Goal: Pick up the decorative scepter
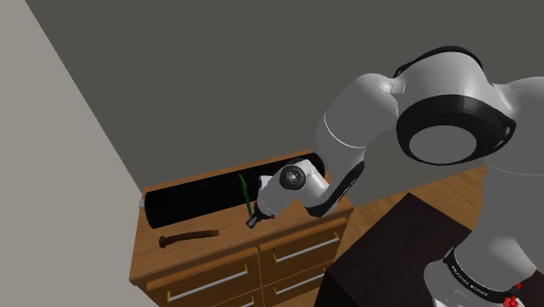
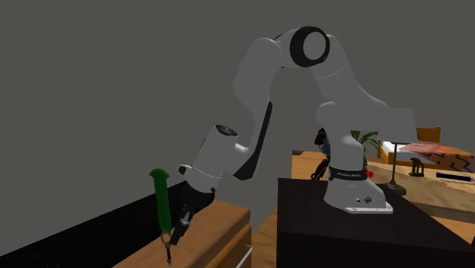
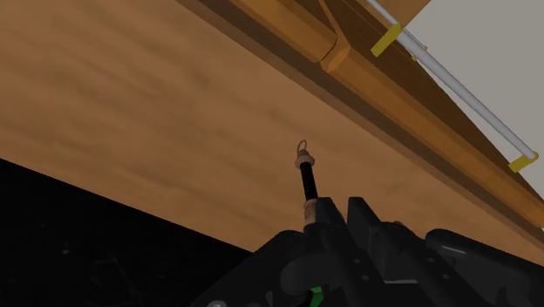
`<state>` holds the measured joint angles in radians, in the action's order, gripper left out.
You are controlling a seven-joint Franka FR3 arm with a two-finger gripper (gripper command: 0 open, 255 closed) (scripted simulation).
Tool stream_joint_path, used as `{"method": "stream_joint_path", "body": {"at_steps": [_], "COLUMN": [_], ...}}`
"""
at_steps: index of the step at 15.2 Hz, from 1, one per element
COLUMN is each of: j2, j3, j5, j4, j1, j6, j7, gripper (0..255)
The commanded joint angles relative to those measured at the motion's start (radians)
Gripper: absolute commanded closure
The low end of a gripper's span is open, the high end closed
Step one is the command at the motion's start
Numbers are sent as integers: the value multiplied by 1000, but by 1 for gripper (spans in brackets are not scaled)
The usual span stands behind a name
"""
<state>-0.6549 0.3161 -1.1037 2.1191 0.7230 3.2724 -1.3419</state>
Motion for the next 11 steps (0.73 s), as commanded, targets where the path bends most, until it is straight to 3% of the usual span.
{"method": "stream_joint_path", "body": {"at_steps": [1, 11], "j2": [18, 180], "j3": [-25, -259], "j5": [1, 101], "j4": [9, 87], "j1": [-21, -229], "j6": [-17, -155], "j7": [13, 192], "gripper": [255, 255]}}
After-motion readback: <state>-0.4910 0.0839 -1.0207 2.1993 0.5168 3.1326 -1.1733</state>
